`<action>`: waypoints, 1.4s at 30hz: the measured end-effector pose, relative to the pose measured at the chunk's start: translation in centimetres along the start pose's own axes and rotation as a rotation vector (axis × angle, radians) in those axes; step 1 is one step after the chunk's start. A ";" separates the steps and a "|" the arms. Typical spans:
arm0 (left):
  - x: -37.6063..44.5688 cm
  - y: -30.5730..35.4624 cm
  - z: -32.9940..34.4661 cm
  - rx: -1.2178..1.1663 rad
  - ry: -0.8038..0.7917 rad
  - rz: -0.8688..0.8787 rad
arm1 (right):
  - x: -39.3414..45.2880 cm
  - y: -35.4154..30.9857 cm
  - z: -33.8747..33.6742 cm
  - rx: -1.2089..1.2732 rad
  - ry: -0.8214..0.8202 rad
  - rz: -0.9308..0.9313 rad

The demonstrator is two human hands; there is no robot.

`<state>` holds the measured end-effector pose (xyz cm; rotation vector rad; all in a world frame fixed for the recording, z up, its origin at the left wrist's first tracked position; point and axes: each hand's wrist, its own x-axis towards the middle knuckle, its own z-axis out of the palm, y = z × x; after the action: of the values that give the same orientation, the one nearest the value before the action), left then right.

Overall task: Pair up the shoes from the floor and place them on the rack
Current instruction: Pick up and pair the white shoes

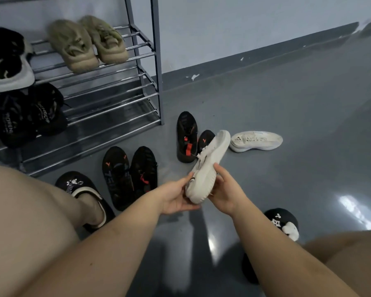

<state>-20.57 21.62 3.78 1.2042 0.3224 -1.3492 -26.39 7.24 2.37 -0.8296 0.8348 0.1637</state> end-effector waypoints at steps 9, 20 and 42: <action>1.7 -0.4 -0.8 0.039 0.153 0.202 | 0.0 -0.7 -0.8 -0.038 -0.020 -0.050; 3.0 -0.7 -2.0 0.035 0.170 0.188 | 1.2 0.8 -2.0 -0.087 -0.003 -0.011; 12.7 -3.1 1.0 0.268 0.071 -0.088 | 4.5 1.3 -10.3 -0.096 0.217 0.196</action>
<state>-20.13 14.42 -7.14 1.4772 0.2523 -1.4614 -30.04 0.05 -5.57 -0.8652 1.1201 0.2927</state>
